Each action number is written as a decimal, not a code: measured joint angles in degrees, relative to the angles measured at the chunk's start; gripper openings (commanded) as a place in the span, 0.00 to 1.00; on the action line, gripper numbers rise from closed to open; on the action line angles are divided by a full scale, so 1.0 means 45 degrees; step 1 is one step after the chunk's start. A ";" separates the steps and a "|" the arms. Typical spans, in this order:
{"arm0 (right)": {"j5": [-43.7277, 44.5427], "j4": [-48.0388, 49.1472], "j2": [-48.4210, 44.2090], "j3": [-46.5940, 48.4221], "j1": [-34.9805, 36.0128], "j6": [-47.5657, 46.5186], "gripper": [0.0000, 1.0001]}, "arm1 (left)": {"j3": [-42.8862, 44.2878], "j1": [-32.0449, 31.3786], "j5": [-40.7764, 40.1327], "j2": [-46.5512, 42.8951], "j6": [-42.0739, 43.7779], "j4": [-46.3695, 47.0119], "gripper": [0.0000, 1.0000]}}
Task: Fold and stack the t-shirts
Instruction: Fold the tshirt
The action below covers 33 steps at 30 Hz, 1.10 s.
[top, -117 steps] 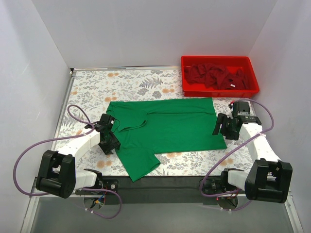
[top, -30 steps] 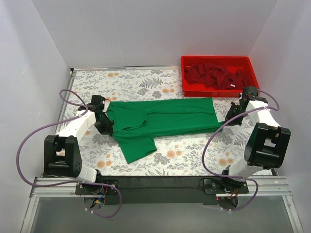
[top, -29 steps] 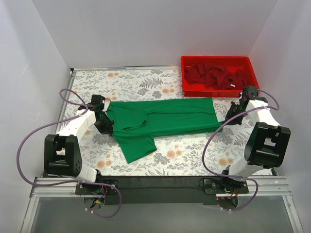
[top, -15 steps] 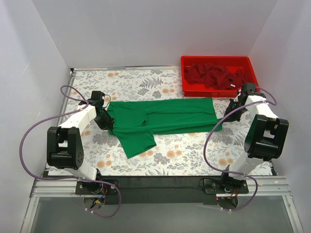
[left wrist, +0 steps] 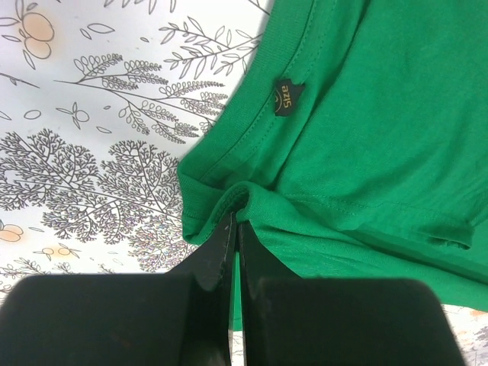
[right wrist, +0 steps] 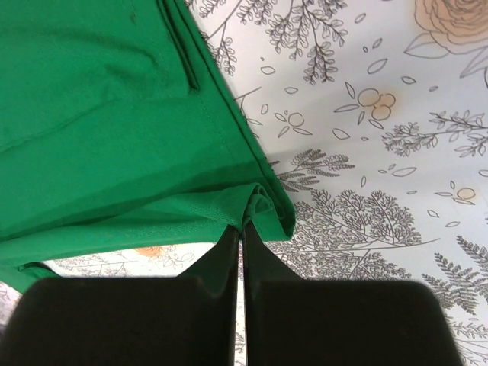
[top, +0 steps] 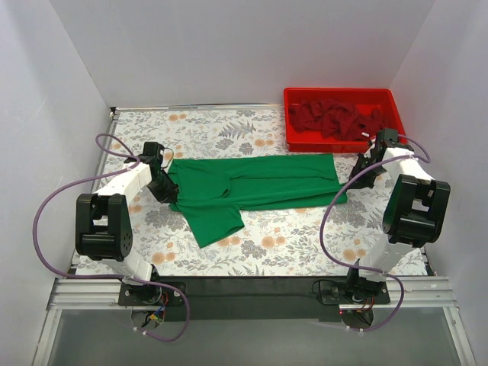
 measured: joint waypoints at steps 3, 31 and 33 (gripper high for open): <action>-0.0049 0.0102 0.0117 0.0058 0.0092 0.0024 0.01 | 0.0000 0.0083 0.0000 0.0000 0.0000 0.0024 0.00; -0.0466 0.1345 0.1671 0.0058 0.0432 0.0039 0.22 | -0.0442 0.0291 0.0015 -0.0010 -0.0248 0.0840 0.03; -0.0515 0.1384 0.1671 0.0068 0.0442 -0.0019 0.31 | -0.0486 0.0291 0.0010 -0.0034 -0.0301 0.0903 0.12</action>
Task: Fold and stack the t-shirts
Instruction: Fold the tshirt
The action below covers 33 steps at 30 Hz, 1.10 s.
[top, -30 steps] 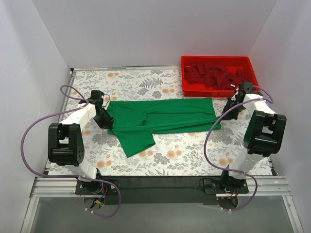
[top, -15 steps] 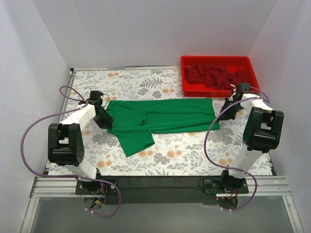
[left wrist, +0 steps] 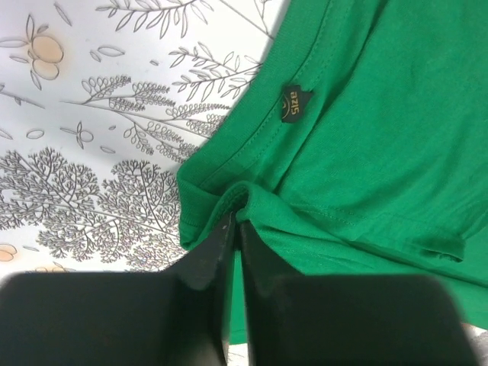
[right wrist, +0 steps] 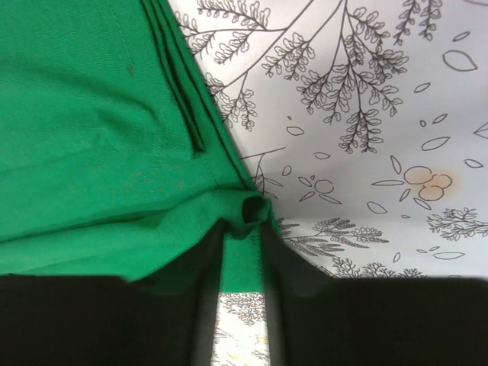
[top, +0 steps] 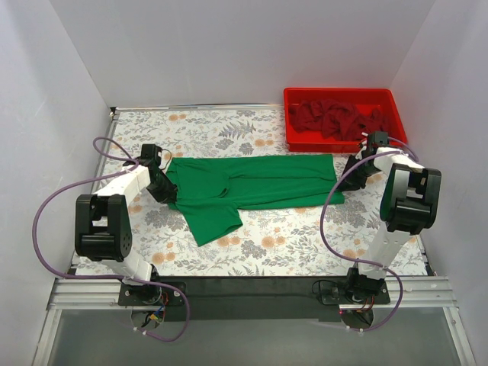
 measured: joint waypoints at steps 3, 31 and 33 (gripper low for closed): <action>-0.0049 0.0024 -0.0005 0.0097 0.0029 -0.0058 0.42 | -0.0136 0.0000 -0.0063 -0.0194 -0.0097 0.0034 0.30; -0.0704 0.0160 -0.6912 -0.3847 0.3279 -0.0719 0.72 | -0.3667 -0.5639 -0.0311 -0.4823 -0.3011 -0.0908 0.54; -0.0777 0.0136 -0.7198 -0.4158 0.3288 -0.0724 0.72 | -0.3662 -0.5989 -0.0374 -0.4507 -0.3225 -0.0758 0.53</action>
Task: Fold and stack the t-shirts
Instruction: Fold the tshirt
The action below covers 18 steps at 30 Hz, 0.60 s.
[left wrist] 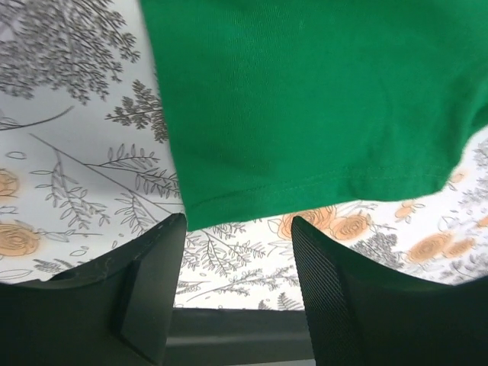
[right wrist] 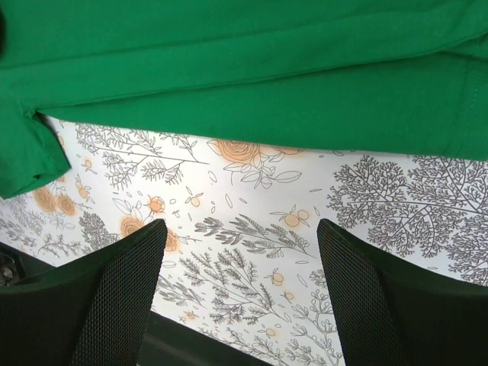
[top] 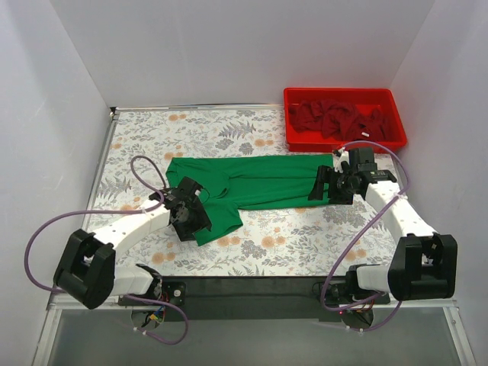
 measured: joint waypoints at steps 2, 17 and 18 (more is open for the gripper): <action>-0.0034 0.0000 -0.0209 -0.0180 0.0000 -0.0019 0.72 | 0.0000 -0.0500 -0.0131 0.0631 -0.0219 0.0151 0.52; -0.0350 -0.0024 -0.0763 -0.0427 0.0000 -0.0359 0.72 | 0.0568 -0.1617 -0.1190 0.2288 -0.1127 0.0015 0.00; -0.0350 -0.0029 -0.0767 -0.0447 0.0000 -0.0369 0.72 | 0.0685 -0.1632 -0.1268 0.2297 -0.1107 -0.0068 0.00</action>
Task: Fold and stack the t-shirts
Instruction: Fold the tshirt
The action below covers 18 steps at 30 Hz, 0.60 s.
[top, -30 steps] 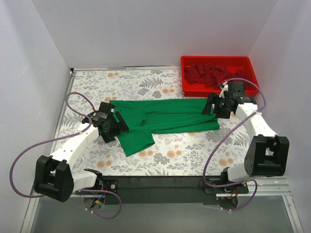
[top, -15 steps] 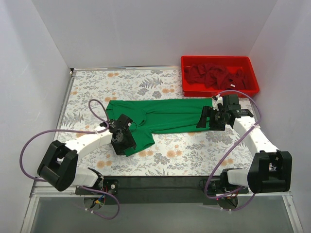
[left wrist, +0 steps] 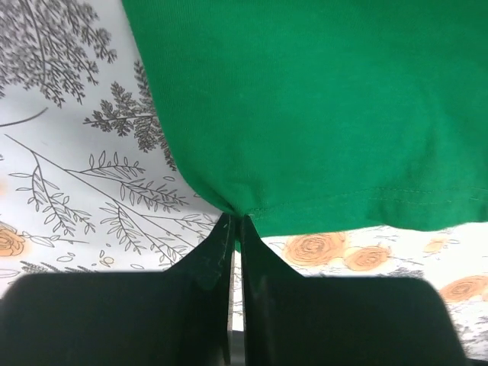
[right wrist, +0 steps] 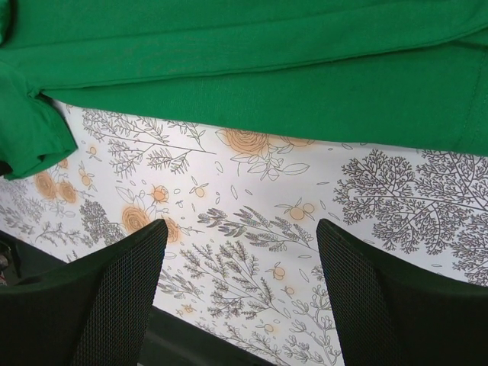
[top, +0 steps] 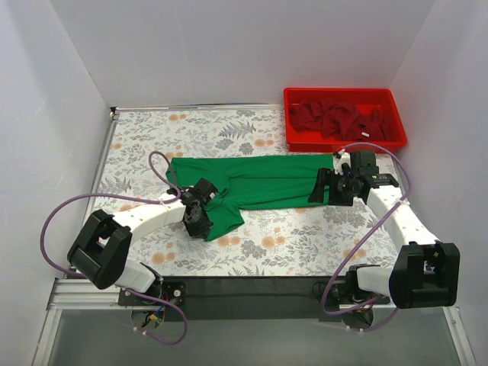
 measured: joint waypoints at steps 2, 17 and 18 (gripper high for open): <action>0.0005 -0.0015 0.0000 -0.0005 0.0000 0.0000 0.72 | 0.0471 -0.0015 -0.0291 0.0034 0.0058 -0.0296 0.00; 0.0010 -0.0117 -0.0631 -0.0005 0.0000 -0.0287 0.71 | 0.7111 0.1885 -0.2171 0.3565 0.3439 -0.0083 0.00; 0.0015 -0.0146 -0.0675 -0.0005 0.0000 -0.0301 0.71 | 0.7412 0.2040 -0.2186 0.3866 0.3682 0.0005 0.00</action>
